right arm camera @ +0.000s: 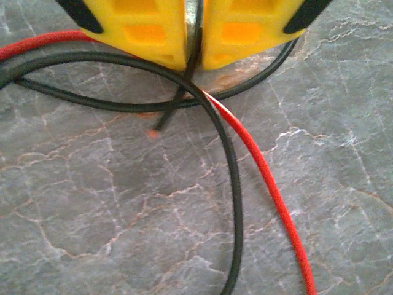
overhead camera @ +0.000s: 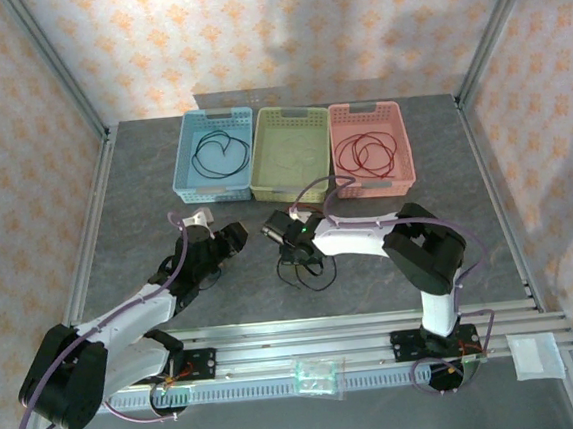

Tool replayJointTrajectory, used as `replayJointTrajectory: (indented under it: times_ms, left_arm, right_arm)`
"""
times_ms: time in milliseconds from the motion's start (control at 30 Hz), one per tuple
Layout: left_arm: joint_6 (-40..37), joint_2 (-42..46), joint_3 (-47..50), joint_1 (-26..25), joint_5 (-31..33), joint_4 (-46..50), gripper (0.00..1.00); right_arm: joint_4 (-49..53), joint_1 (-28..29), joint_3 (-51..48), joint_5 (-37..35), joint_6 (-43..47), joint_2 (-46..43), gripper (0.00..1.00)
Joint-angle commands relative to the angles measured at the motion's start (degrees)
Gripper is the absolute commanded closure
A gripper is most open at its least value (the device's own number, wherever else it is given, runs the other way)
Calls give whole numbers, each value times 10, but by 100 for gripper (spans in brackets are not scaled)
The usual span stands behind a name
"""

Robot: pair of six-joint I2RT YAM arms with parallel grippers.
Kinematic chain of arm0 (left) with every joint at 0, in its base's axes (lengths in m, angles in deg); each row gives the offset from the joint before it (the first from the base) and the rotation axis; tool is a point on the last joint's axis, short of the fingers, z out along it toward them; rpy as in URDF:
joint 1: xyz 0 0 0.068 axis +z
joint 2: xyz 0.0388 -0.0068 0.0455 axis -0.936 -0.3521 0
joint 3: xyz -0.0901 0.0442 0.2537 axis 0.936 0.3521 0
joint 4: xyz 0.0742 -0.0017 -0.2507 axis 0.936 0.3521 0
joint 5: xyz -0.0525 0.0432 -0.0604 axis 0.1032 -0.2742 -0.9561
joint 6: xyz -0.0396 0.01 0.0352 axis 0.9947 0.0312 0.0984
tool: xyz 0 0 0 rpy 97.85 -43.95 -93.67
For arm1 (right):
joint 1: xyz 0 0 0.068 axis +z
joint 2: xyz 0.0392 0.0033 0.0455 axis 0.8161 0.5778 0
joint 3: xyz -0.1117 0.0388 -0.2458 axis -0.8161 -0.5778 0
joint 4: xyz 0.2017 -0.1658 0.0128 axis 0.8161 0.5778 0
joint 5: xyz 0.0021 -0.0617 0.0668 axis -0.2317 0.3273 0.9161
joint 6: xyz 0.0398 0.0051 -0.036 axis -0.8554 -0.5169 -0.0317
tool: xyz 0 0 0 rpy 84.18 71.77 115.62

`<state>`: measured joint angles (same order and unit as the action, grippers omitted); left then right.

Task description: Untangle the cables

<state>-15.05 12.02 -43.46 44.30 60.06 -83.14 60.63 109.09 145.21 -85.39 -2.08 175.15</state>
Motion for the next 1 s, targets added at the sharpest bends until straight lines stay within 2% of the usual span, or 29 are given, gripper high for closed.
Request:
replayJointTrajectory:
  times_ms: [0, 133, 300, 567, 767, 967]
  left_arm:
    - [-42, -22, -29, 0, -1, 0, 48]
    - [-71, -61, -56, -10, -20, -14, 47]
    - [-87, -105, -86, -43, -48, -51, 42]
    - [-85, -164, -113, -74, -101, -120, 35]
    - [-78, -169, -112, -74, -114, -151, 35]
    - [-106, -134, -114, -74, -121, -151, 34]
  right_arm:
    - [-17, 4, -8, -13, -3, -36, 91]
    - [-35, 4, -40, -25, 3, -118, 100]
    - [-34, 4, -65, -49, 40, -217, 100]
    - [-39, -7, -86, -40, 177, -345, 100]
    - [-49, -31, -79, -33, 203, -407, 100]
    - [-7, -58, -49, -51, 207, -418, 100]
